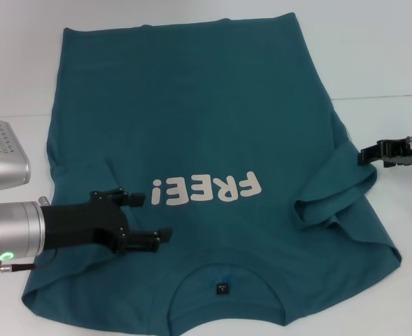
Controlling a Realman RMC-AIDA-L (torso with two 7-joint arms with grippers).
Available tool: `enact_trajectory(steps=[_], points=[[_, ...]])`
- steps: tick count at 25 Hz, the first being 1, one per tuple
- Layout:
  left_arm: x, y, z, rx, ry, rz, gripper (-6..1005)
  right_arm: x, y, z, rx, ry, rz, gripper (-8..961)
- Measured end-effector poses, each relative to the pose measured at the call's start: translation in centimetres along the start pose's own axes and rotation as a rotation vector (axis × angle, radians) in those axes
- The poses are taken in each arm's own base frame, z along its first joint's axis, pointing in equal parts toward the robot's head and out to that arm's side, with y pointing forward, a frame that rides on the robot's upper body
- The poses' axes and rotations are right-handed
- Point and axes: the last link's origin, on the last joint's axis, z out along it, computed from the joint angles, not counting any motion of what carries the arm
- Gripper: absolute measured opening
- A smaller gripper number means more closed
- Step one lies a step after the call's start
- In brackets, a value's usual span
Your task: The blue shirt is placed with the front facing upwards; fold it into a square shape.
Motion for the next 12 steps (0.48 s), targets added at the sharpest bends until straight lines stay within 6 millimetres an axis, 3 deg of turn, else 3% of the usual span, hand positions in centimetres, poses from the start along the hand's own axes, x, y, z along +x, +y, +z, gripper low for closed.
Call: enact_trajectory(steps=[12], points=[[0.1,0.1,-0.1,-0.010,0.003,0.004,934,0.6,0.2,1.3,0.017,-0.011,0.014,551]])
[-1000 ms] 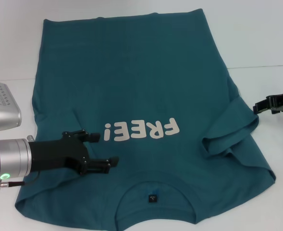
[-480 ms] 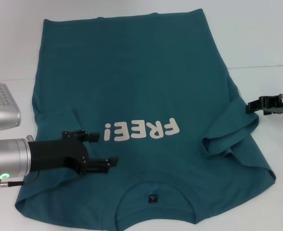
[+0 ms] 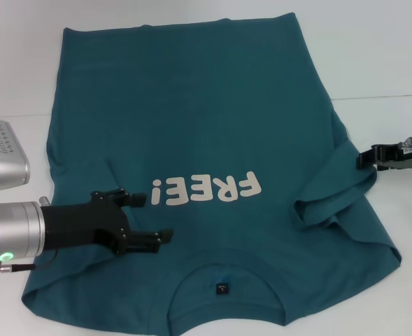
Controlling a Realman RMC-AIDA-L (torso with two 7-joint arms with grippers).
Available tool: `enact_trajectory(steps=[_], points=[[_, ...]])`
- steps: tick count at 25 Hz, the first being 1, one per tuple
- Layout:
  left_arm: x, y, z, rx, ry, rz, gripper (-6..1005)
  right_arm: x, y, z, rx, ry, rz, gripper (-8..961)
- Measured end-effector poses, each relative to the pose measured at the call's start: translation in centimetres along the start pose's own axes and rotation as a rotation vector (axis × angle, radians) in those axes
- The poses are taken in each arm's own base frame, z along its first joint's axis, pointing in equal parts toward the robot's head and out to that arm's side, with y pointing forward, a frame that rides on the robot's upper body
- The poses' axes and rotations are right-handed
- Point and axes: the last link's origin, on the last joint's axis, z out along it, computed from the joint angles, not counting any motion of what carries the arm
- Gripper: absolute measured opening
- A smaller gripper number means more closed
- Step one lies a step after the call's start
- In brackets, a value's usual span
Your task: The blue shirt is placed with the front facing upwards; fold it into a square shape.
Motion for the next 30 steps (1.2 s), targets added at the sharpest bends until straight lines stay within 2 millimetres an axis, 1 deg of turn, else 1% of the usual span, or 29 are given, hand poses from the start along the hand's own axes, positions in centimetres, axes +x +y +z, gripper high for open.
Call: enact_trajectory(steps=[8,11,16,22,30], points=[[0.0,0.0,0.0,-0.001,0.000,0.001,936,0.2,0.5,0.4,-0.015,-0.011,0.004,421],[0.0,0.0,0.0,0.001,0.002,0.000,935,0.2,0.5,0.5,-0.014,-0.012,0.004,181],[0.0,-0.1,-0.1,0.004,0.002,0.000,935,0.4,0.5,0.6,-0.014,-0.011,0.006,29],[0.1,-0.1,-0.2,0.005,0.003,0.001,936,-0.1,1.0,0.3,-0.045,-0.018,0.015,24],[0.2,-0.2,-0.2,0.008,0.004,0.002,935,-2.0,2.7,-0.5,-0.145,-0.078,0.058,44]])
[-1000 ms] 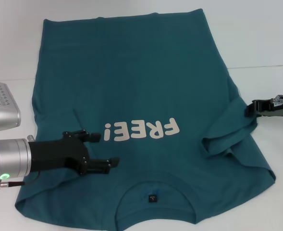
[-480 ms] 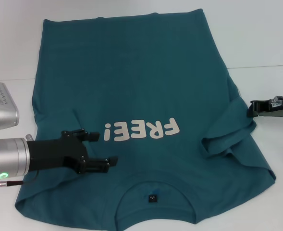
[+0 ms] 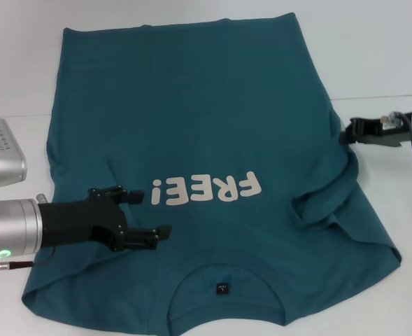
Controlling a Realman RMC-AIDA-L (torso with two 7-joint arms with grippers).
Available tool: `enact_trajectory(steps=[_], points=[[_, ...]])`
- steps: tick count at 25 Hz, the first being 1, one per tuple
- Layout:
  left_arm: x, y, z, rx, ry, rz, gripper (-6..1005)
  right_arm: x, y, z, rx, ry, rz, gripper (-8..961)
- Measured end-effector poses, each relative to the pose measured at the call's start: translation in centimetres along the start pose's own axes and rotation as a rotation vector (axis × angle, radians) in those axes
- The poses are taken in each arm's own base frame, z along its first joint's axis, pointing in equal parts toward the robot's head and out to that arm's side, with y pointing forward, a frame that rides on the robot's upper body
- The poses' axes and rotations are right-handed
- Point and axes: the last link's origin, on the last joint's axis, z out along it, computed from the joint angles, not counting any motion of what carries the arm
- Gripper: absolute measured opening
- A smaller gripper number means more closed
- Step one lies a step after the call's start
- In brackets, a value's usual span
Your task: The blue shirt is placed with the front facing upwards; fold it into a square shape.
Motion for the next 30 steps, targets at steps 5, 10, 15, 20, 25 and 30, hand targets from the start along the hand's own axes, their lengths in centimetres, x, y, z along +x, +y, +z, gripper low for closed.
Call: enact_trajectory(steps=[5,10,15,20,25,30], points=[[0.1,0.0,0.0,0.001,0.001,0.004,935,-1.1,1.4,0.3,-0.018,-0.026,-0.002,57],[0.1,0.1,0.0,-0.006,0.002,0.005,936,-1.7,2.5,0.9,-0.020,-0.052,-0.003,69],[0.1,0.1,-0.2,0.000,0.005,0.011,936,-1.8,3.6,1.6,-0.022,-0.055,-0.016,82],[0.1,0.2,-0.3,-0.003,0.006,0.013,936,-1.5,4.7,2.5,-0.018,-0.056,-0.034,94],[0.0,0.3,-0.4,-0.008,0.006,0.008,936,-1.3,5.6,2.9,-0.028,-0.070,-0.050,107],[-0.1,0.3,-0.6,0.000,0.006,0.010,936,-1.0,5.4,2.9,-0.029,-0.064,-0.050,178]])
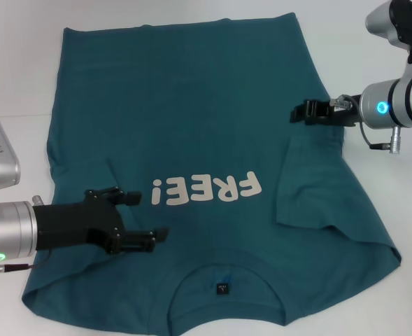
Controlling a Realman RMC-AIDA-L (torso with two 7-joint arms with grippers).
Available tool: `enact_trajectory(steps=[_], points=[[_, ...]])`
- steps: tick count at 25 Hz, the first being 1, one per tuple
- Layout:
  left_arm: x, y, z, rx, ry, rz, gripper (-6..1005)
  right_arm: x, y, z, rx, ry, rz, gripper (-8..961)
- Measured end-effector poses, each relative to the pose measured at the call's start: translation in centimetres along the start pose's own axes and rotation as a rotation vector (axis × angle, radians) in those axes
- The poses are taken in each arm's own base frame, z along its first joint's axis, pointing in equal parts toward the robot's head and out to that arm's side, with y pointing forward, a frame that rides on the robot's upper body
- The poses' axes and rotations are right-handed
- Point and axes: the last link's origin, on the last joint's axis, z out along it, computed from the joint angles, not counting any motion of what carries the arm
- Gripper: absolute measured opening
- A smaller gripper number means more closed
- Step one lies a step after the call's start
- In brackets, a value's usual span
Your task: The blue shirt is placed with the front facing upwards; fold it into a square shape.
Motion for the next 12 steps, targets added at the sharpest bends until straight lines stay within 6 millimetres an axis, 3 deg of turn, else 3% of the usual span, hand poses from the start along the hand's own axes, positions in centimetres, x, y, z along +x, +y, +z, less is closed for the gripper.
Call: enact_trajectory(steps=[8,12], points=[[0.1,-0.2,-0.2,0.011,0.009,-0.012,935,0.3,-1.1,-1.2,-0.015,0.000,-0.017,355],[0.3,-0.4,-0.8,0.023,0.057,-0.044,935,0.8,-1.3,-2.8,-0.109,0.000,-0.015,557]])
